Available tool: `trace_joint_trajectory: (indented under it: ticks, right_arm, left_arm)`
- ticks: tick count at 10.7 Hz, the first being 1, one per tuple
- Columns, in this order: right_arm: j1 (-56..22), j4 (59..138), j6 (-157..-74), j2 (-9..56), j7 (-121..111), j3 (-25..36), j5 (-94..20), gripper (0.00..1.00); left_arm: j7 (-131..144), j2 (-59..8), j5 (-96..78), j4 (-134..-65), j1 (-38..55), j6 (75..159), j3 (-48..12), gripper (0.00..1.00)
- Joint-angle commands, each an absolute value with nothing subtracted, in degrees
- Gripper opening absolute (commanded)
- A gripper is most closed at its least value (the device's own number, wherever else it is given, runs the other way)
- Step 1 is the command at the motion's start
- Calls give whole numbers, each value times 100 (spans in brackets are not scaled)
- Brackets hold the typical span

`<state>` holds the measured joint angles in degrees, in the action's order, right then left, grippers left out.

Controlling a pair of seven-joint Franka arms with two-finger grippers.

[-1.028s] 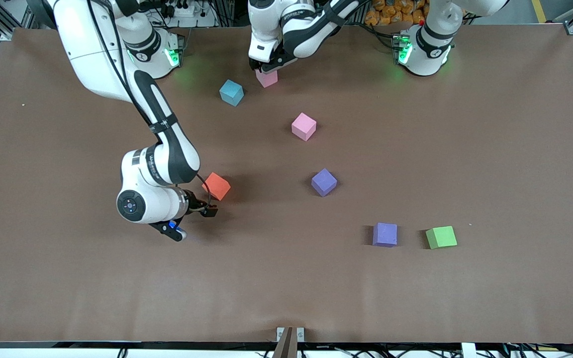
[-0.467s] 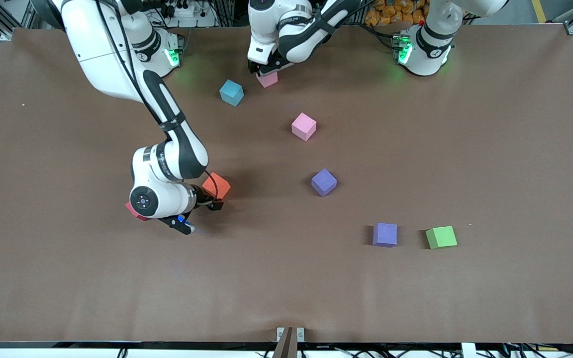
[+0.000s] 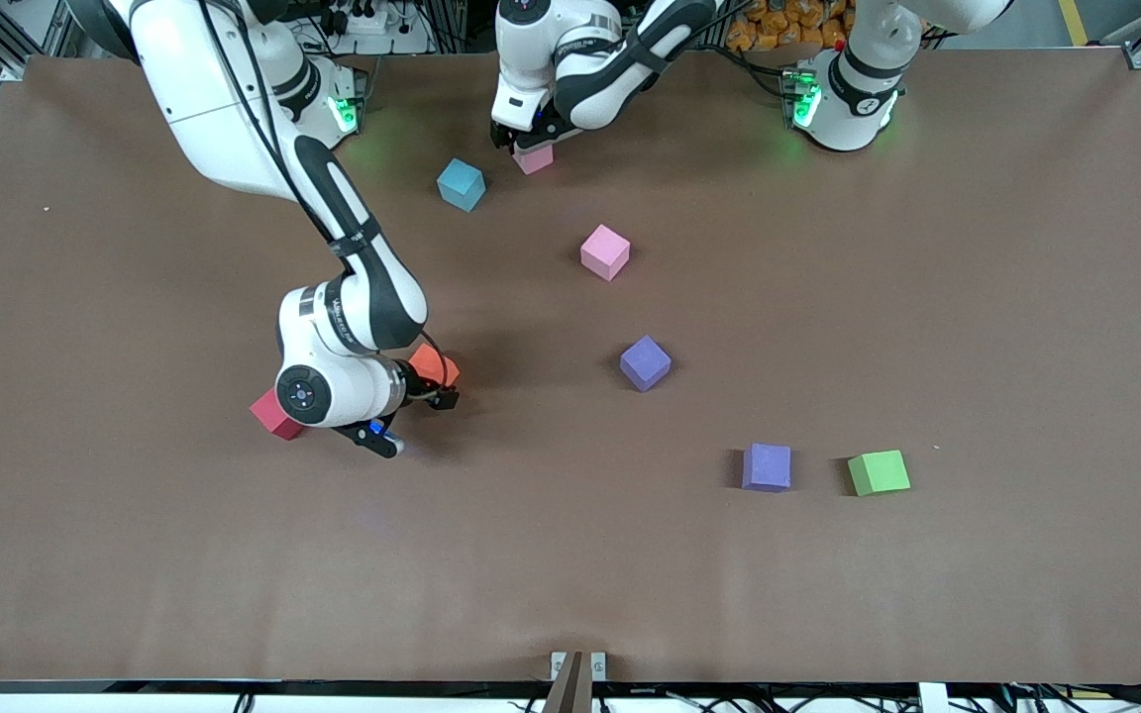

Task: Arrange blocks into number 1
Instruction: 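Grasp the pink cube with the left gripper while the right gripper grasps the orange cube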

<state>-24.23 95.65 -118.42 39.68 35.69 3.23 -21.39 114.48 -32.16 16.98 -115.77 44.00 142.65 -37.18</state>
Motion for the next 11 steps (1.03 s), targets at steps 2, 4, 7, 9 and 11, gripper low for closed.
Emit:
trace_joint_trajectory:
  ticks: [2, 4, 7, 9, 11]
  right_arm:
    - [-2426, 9773, -11830, 3788, 3218, 343, -2276, 50]
    - [-2382, 9817, -11821, 3709, 3164, 343, -2276, 42]
    - [-1883, 9949, -11638, 3175, 2281, 351, -2224, 45]
    - [-1391, 9949, -11487, 2849, 1104, 378, -1944, 45]
    - [-1231, 9923, -11487, 2734, 800, 378, -1147, 45]
  left_arm:
    - [11628, -3340, 1916, -11487, 4474, 14432, -3639, 90]
    - [11619, -3357, 1916, -11496, 4474, 14537, -3621, 89]
    - [11671, -3410, 1907, -11479, 4474, 14589, -3612, 30]
    - [11602, -3288, 2029, -11479, 4448, 14590, -3621, 0]
    - [11340, -3025, 2380, -11505, 4421, 14485, -3621, 0]
